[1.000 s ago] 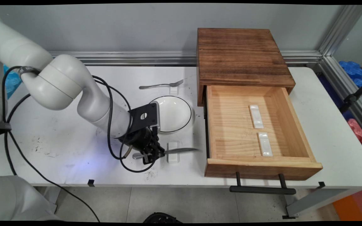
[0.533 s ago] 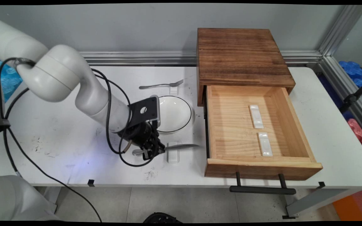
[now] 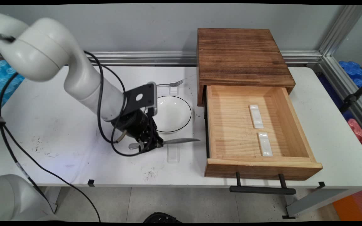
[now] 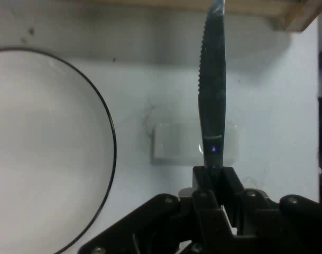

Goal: Place the picked object into the drawer

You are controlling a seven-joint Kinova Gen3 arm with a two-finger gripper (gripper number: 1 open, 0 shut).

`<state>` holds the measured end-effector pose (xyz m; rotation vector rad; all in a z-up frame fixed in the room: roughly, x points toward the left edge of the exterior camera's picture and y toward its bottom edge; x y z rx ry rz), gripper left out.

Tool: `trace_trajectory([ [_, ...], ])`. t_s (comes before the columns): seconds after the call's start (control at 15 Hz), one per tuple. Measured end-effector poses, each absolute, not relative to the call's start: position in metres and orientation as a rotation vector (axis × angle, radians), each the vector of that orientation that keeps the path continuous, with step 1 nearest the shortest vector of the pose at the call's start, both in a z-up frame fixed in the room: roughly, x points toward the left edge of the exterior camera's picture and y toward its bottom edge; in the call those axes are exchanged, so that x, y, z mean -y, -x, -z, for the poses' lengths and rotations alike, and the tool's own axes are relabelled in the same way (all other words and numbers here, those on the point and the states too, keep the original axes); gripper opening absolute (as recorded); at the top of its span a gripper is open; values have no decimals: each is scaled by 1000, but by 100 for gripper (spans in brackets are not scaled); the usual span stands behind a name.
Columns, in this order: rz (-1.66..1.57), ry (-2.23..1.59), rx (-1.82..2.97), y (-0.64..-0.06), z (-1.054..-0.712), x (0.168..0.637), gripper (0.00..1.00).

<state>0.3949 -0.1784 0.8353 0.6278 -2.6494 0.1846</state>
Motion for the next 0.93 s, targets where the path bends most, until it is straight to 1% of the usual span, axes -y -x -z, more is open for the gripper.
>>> trace_trajectory([
  [0.47, -182, -590, 2635, -390, -894, 192, 0],
  [0.93, -200, -556, 2600, -364, -936, 222, 0],
])
